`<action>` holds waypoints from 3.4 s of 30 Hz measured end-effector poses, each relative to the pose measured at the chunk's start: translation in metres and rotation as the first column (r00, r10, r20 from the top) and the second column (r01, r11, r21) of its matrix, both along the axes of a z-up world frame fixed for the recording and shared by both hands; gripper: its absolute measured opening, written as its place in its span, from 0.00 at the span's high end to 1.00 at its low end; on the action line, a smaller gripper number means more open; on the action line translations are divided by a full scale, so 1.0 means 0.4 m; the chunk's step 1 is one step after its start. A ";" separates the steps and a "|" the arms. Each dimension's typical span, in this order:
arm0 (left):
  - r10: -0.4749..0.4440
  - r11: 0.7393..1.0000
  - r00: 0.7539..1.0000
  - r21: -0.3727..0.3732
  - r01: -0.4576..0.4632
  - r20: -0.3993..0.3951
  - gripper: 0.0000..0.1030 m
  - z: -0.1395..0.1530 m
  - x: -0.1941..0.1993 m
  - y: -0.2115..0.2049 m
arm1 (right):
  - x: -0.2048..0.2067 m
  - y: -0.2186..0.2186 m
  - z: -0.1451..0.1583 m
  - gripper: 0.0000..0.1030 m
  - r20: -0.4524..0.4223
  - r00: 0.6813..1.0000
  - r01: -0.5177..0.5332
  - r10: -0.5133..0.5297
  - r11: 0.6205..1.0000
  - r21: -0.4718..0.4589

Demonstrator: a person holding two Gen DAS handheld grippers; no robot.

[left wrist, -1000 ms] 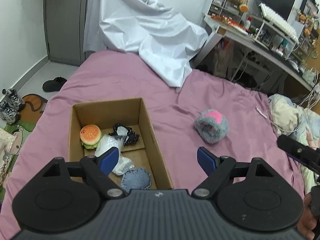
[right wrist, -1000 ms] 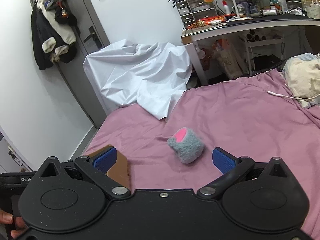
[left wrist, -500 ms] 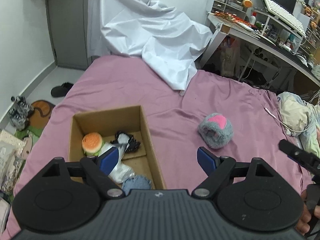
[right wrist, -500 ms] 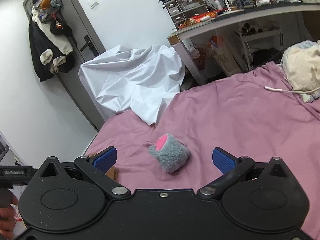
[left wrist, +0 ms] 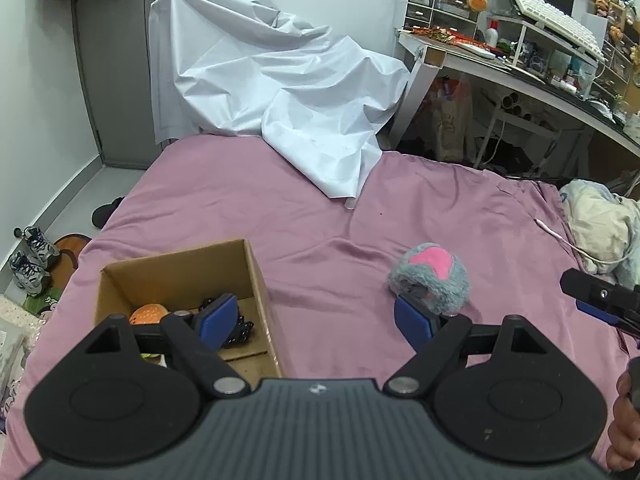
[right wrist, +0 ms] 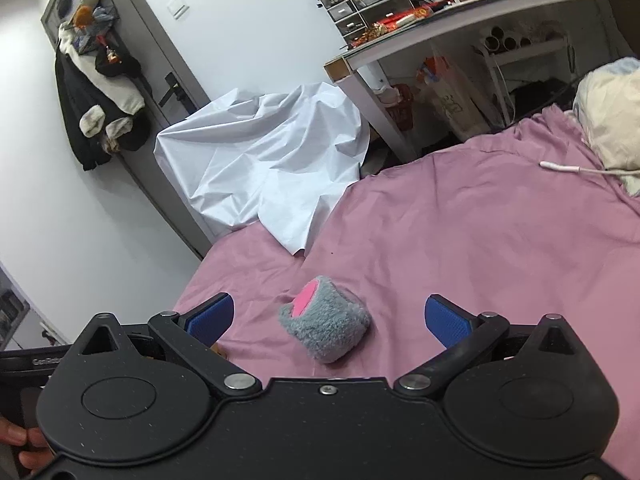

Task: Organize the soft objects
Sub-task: 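Move both tools toward the grey plush with the pink ear, then close the left tool on the grey plush's pink ear while the right tool grips its body, then lift and carry the grey plush with both tools over the box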

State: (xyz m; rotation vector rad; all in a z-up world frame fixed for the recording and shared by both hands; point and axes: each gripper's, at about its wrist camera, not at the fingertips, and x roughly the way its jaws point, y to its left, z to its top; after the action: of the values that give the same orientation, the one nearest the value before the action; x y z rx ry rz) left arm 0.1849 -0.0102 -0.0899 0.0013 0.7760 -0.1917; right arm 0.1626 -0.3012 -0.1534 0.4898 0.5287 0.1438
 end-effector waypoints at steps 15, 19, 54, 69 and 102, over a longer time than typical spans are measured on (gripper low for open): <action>-0.084 0.996 0.995 -0.038 0.082 -0.055 0.18 -0.079 0.109 -0.105 | 0.144 -0.035 -0.121 0.32 -0.087 0.995 -0.047 0.049 0.999 0.020; -0.091 0.995 0.992 -0.047 0.087 -0.083 0.18 -0.102 0.137 -0.132 | 0.178 -0.041 -0.142 0.40 -0.095 0.995 -0.044 0.044 0.999 0.010; -0.045 0.989 0.973 -0.145 0.012 -0.225 0.35 -0.167 0.215 -0.170 | 0.205 0.020 -0.192 0.39 -0.130 0.938 -0.306 0.322 0.943 0.131; -0.018 0.982 0.953 -0.187 -0.040 -0.301 0.73 -0.218 0.213 -0.131 | 0.187 0.037 -0.170 0.47 -0.104 0.913 -0.374 0.394 0.912 0.167; -0.049 0.990 0.964 -0.140 0.013 -0.260 0.82 -0.157 0.100 -0.142 | 0.135 0.078 -0.150 0.72 -0.138 0.944 -0.279 0.299 0.949 0.149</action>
State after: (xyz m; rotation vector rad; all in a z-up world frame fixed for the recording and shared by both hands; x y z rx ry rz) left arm 0.2248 -0.0671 -0.1527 -0.1449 1.0275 -0.2785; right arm 0.2168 -0.2699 -0.2132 0.5490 0.7506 0.4258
